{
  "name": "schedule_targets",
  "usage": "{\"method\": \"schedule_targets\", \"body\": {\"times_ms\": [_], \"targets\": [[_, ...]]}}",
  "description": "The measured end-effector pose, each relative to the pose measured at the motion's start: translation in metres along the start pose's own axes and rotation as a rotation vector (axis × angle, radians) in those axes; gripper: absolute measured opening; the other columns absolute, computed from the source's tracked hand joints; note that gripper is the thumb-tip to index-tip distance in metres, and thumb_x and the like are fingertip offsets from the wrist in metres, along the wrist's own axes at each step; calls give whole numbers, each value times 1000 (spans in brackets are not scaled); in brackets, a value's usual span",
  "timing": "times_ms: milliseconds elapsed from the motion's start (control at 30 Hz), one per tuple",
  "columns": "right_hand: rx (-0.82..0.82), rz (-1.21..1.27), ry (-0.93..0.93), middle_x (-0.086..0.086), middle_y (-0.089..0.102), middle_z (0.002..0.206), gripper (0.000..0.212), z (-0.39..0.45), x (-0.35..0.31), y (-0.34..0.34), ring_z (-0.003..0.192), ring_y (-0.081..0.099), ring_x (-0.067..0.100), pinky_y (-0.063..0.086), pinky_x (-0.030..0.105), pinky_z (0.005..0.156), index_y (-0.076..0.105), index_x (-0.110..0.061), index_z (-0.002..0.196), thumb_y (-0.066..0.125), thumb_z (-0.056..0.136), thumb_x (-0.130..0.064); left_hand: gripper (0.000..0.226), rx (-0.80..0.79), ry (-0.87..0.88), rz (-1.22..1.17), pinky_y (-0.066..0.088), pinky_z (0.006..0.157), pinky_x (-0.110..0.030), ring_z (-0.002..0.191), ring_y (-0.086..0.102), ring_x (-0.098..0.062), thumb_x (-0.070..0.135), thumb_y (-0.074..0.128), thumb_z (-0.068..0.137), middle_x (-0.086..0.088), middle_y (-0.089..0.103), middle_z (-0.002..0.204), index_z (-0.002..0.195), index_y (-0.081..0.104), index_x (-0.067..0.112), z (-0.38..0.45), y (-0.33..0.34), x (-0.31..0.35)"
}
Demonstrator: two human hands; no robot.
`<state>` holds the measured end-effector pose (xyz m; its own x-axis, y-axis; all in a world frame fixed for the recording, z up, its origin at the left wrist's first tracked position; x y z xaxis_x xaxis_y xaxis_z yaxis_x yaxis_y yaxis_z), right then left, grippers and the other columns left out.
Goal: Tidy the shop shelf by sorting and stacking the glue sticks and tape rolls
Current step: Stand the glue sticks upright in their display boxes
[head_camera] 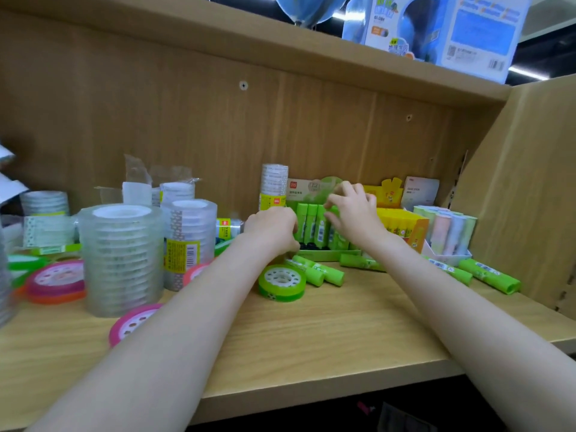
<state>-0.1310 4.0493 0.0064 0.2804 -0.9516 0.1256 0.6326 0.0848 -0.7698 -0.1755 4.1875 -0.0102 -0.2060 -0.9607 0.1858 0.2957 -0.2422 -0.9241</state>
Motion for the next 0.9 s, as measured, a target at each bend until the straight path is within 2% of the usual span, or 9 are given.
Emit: {"method": "schedule_targets", "body": {"times_ms": [67,133,233,300,400,500,667,800,900], "targets": [[-62,29,-3,4,35,139,33,-6,7,-5,129,29,24,20,45,107,56,-23,125,49,94,-31,35,-1,12,-1,44,79,-35,105,56,-27,25,65,84,-5,57,115,118,59,17,-1,0,2],[-14,118,18,5,39,138,35,-17,22,-22,128,35,24,23,46,109,55,-23,129,52,93,-24,35,-15,33,-11,46,81,-37,107,55,-26,23,66,84,-5,56,116,118,58,17,-1,2,4],[83,248,13,9,62,107,25,-43,44,-50,103,57,26,43,34,87,63,-10,112,59,88,-13,35,-7,42,-27,44,79,-37,108,53,-26,20,67,83,-6,50,115,116,59,17,0,3,3],[-92,215,-46,5,66,102,21,-63,44,-43,97,60,21,42,25,77,65,-11,107,62,87,-15,36,-9,56,-34,44,83,-37,108,51,-27,16,68,82,-7,45,115,117,59,17,0,4,4],[-309,188,-121,0,61,118,36,-83,39,-15,108,56,16,37,18,84,57,-13,121,64,86,-15,39,-22,85,-27,44,85,-35,106,51,-27,13,67,81,-6,40,115,119,59,19,1,6,5],[-254,216,-133,3,63,112,38,-85,41,-12,101,58,17,37,18,80,54,-17,122,64,85,-12,35,-11,104,-25,43,80,-32,96,51,-24,13,68,79,-4,38,108,114,62,19,0,5,4],[31,624,0,-7,49,87,53,-61,38,-43,79,58,12,49,22,75,42,-25,130,64,85,-8,30,-6,110,-25,47,80,-35,95,53,-23,14,68,79,0,35,101,109,64,20,2,5,4],[104,573,-46,1,59,85,51,-33,7,-41,74,59,15,52,28,74,41,-13,124,70,81,-12,32,-7,94,-26,48,81,-38,96,52,-24,16,68,80,1,34,100,112,63,21,3,4,2],[124,322,-128,4,63,95,40,-22,-8,-26,92,51,21,45,41,84,45,-12,120,65,85,-17,33,-11,92,-25,48,82,-40,98,52,-25,18,69,80,1,34,100,112,62,21,5,5,1]]}}
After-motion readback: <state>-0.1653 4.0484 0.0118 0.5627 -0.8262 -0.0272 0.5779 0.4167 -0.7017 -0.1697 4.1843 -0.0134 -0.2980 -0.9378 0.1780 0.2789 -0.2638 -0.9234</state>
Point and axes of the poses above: each hand's wrist, its own z-axis towards the middle knuckle, its own y-axis out of the palm, x = y × z, the point moved 5 cm from there along z, towards the middle knuckle
